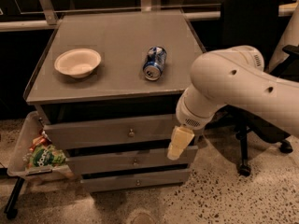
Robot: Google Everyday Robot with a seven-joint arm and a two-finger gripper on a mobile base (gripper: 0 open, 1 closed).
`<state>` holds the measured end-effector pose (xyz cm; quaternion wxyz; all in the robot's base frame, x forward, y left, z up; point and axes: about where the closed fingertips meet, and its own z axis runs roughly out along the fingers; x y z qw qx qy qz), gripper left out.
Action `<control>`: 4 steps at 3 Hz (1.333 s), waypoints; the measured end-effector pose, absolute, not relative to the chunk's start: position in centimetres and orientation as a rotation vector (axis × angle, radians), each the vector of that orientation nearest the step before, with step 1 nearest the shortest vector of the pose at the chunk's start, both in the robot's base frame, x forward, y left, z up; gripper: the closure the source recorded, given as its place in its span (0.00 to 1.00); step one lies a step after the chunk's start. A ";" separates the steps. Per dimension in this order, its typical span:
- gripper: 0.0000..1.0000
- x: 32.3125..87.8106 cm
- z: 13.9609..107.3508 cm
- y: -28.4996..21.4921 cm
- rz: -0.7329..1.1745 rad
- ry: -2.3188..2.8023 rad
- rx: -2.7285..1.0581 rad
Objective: Open top drawer
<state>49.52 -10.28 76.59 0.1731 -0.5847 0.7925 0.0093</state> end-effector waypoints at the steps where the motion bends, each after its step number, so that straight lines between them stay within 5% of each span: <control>1: 0.00 51.2 74.4 -10.0 -0.019 2.260 -1.624; 4: 0.00 55.4 69.1 -8.9 -0.056 2.281 -1.572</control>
Offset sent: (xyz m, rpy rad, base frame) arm 0.0450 0.0068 -0.0738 -0.0331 -0.0318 -0.0837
